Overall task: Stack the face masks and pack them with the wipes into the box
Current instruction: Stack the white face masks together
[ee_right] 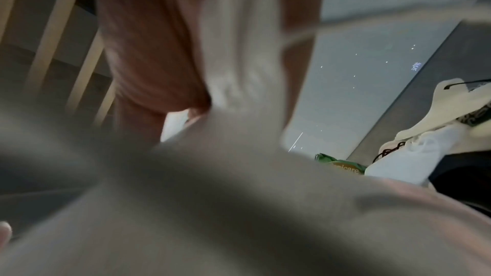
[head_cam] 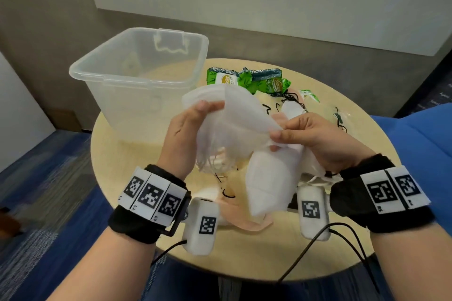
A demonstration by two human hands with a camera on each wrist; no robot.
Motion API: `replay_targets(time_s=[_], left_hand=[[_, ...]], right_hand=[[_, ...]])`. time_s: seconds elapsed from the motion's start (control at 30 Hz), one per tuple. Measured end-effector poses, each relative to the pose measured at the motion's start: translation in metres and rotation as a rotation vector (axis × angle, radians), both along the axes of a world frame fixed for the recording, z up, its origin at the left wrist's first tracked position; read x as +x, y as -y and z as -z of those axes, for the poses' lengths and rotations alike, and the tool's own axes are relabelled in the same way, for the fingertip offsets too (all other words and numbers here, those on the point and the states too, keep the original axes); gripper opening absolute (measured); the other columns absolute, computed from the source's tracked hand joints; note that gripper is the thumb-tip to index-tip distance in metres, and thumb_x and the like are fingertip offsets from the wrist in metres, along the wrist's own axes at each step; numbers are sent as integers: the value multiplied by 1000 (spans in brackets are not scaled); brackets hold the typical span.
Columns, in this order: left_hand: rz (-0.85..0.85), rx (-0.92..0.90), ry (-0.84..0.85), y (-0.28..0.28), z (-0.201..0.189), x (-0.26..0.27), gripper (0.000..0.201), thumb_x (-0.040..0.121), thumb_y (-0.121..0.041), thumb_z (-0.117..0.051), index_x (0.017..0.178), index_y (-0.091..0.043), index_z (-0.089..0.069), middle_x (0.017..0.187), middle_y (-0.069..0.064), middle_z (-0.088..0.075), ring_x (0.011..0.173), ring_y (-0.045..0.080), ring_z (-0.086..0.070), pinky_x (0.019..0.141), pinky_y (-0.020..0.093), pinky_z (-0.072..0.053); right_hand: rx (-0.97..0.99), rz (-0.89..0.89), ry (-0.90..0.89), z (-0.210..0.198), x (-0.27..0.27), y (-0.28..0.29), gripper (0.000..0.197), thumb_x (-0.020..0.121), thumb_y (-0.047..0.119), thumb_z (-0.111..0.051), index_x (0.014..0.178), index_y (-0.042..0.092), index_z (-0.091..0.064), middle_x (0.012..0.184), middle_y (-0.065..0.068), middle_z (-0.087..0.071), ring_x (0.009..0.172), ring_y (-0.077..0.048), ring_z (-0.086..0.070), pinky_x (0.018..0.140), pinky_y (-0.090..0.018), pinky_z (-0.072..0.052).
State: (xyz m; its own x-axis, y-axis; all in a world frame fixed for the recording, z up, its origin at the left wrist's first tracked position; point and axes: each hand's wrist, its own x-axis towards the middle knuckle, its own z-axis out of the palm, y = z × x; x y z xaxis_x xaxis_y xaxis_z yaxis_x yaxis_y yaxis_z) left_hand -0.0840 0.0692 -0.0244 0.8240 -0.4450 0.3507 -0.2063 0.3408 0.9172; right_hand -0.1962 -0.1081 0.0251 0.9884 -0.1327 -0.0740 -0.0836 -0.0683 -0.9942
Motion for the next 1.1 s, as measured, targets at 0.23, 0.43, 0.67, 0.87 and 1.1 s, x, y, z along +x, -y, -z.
replay_targets(time_s=[0.23,0.43,0.67,0.87,1.1], left_hand=[[-52,54,27,9,-4,-7,19,68,-24,-80,59,-20,-63,67,3,-60,63,11,-53,59,15,-45],[-165,51,35,6,1,1,25,79,-12,-71,58,-22,-62,63,-6,-61,62,4,-54,60,12,-44],[-266,56,30,4,5,8,15,67,-32,-74,56,-26,-65,69,3,-63,70,17,-56,70,36,-50],[-317,51,31,1,6,12,17,69,-19,-78,58,-27,-68,62,-10,-67,65,13,-60,66,31,-53],[-270,40,43,3,8,8,9,67,-14,-72,74,-19,-73,77,4,-71,72,15,-62,69,40,-55]], right_hand=[[-166,220,24,5,7,2,20,69,20,-70,77,2,-71,78,-7,-73,65,-1,-64,67,-12,-50],[-372,348,110,4,3,14,5,78,9,-70,80,13,-72,81,3,-71,82,-1,-63,80,-12,-44],[-343,556,442,-15,0,11,22,75,-1,-71,80,21,-70,78,10,-71,80,-9,-63,80,-31,-53],[-215,374,509,-24,-3,0,40,70,5,-72,105,22,-62,80,9,-63,76,-7,-61,70,-22,-53],[172,91,528,-31,3,-19,29,58,11,-71,86,17,-74,84,1,-72,76,-12,-67,67,-23,-54]])
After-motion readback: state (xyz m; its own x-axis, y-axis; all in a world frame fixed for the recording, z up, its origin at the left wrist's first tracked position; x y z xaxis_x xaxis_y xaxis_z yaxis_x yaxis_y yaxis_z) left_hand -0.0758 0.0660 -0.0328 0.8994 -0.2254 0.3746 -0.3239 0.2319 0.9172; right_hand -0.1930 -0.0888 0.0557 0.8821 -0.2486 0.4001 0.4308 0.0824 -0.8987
